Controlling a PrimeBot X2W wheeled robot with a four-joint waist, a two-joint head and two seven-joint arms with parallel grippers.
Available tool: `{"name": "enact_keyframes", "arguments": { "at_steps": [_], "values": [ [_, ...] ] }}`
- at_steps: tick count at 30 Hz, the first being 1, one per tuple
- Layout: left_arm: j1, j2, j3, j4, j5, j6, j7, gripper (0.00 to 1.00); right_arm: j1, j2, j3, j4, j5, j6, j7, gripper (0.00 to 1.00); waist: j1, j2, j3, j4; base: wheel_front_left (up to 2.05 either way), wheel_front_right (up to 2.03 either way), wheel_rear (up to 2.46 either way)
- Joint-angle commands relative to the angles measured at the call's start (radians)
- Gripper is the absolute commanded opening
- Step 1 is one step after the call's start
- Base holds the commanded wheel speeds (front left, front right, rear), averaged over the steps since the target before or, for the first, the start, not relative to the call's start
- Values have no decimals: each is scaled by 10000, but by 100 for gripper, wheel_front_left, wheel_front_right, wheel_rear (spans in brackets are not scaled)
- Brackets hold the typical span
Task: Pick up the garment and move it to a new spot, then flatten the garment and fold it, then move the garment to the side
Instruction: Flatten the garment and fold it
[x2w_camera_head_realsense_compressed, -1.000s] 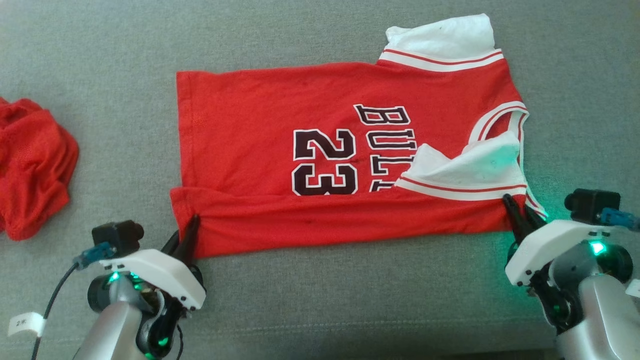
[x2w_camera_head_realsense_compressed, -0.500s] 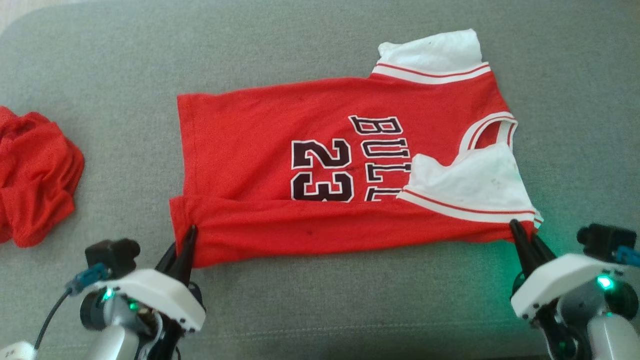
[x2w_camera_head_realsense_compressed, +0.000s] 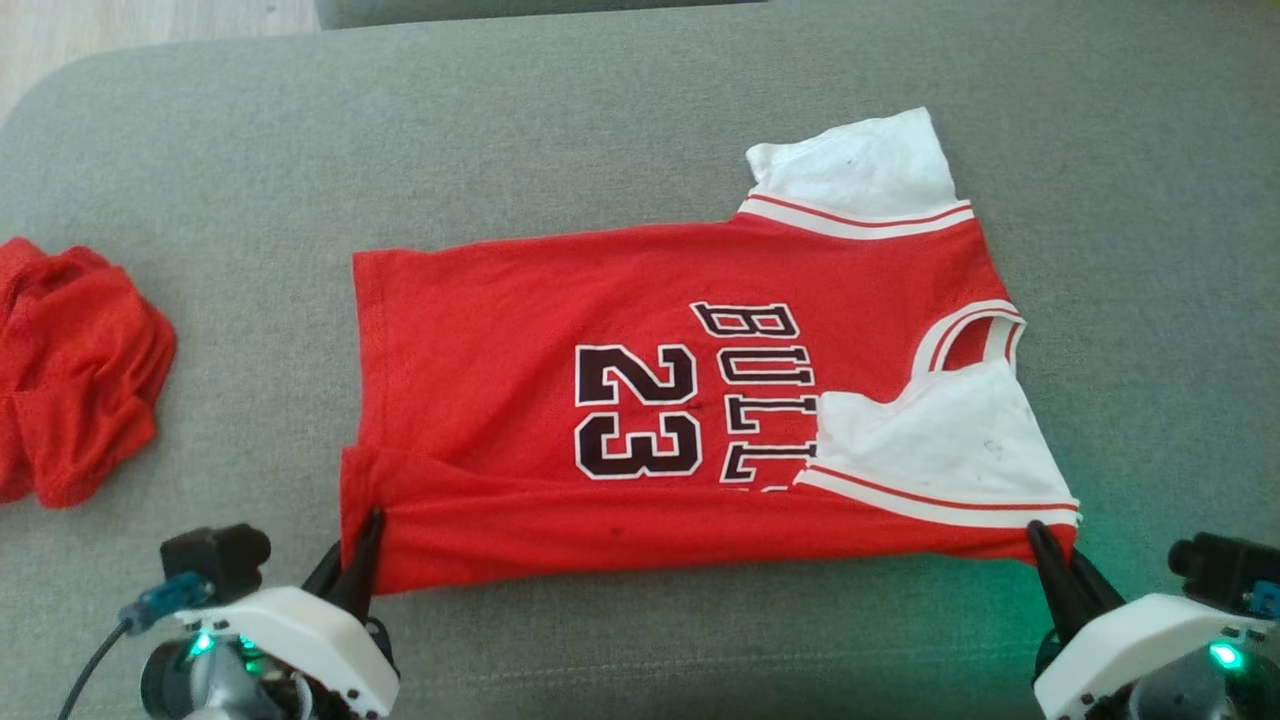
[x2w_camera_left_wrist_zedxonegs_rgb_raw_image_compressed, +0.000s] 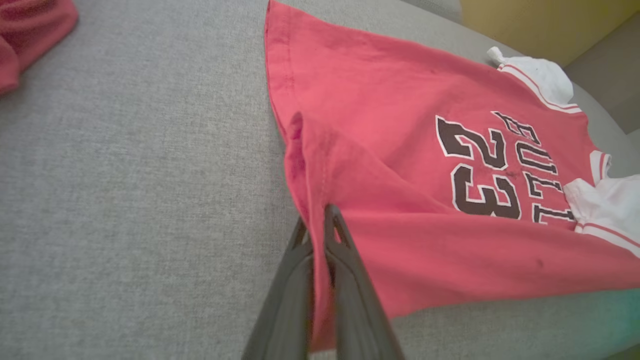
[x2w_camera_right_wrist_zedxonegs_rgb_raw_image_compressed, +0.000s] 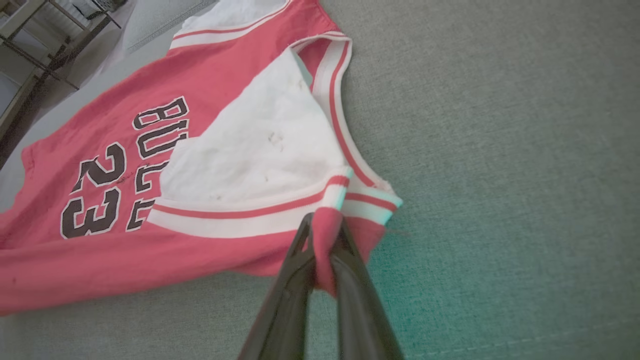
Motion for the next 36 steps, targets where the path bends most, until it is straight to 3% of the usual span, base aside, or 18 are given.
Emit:
{"name": "enact_keyframes", "arguments": {
  "at_steps": [1, 2, 7, 14, 22, 28, 36],
  "values": [
    [-251, 239, 378, -310, -70, 104, 55, 26, -182, -94, 168, -369, 104, -7, -25, 27, 0, 0, -18, -19, 0, 0, 0],
    [-239, 229, 352, -286, -71, 139, 107, 100, -256, -91, 199, -382, 86, -7, -128, 100, 0, 0, -31, -43, 0, 0, 0],
    [-397, 81, 418, -362, 88, 309, -339, 100, -818, -87, 335, -614, -494, -7, -1052, 100, 0, 0, -114, -56, 0, 0, 0],
    [-1056, 35, 604, -886, 969, 611, -1845, 100, -1649, -201, 598, -1422, -1346, -7, -2470, 100, 0, 0, -261, 12, 0, 0, 0],
    [-1776, 63, 491, -982, 1402, 701, -2170, 100, -1978, -272, 774, -1962, -1649, -7, -2514, 100, 0, 0, -289, 96, 0, 0, 0],
    [-2992, -68, 289, -96, 1206, 253, -1980, 100, -2098, -226, 699, -2074, -1593, -7, -2437, 100, 0, 0, 225, 111, 0, 0, 0],
    [-5587, -175, 376, 2652, 538, -620, -1375, 100, -2721, -175, 828, -2063, -1492, -7, -2577, 100, 0, 0, 1531, -150, 0, 0, 0]
  ]
}}
